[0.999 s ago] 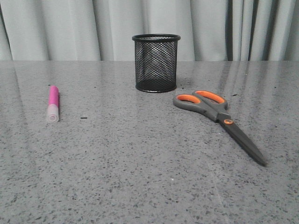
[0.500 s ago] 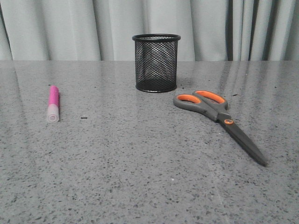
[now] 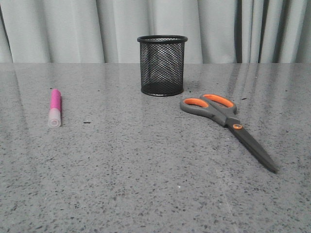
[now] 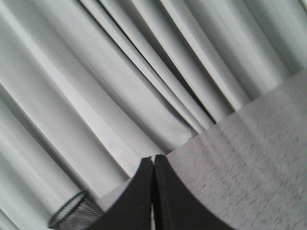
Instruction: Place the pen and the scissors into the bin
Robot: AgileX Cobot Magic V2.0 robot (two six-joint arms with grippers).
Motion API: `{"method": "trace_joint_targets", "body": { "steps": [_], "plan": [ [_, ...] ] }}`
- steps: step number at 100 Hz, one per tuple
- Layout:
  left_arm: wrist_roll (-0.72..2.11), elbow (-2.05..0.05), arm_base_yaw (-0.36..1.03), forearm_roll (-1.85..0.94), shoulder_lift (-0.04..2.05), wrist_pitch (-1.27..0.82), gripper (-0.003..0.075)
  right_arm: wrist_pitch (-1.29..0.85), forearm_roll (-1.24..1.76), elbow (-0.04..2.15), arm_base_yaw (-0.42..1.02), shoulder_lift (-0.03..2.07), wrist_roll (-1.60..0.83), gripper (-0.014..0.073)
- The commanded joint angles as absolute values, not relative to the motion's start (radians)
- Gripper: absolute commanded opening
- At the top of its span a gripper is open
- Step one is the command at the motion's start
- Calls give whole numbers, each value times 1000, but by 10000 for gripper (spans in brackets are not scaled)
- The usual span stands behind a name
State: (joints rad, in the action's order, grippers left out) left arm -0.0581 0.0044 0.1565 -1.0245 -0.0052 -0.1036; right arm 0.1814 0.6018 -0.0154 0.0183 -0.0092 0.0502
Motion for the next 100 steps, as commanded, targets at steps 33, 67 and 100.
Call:
{"method": "trace_joint_targets", "body": {
  "steps": [33, 67, 100],
  "plan": [
    [323, -228, 158, -1001, 67, -234, 388, -171, 481, 219, 14, -2, 46, 118],
    [415, -636, 158, -805, 669, -524, 202, -434, 481, 377, 28, 211, -106, 395],
    [347, -1018, 166, -755, 1154, -705, 160, -447, 481, 379, 33, 211, -106, 393]
  ]
}}
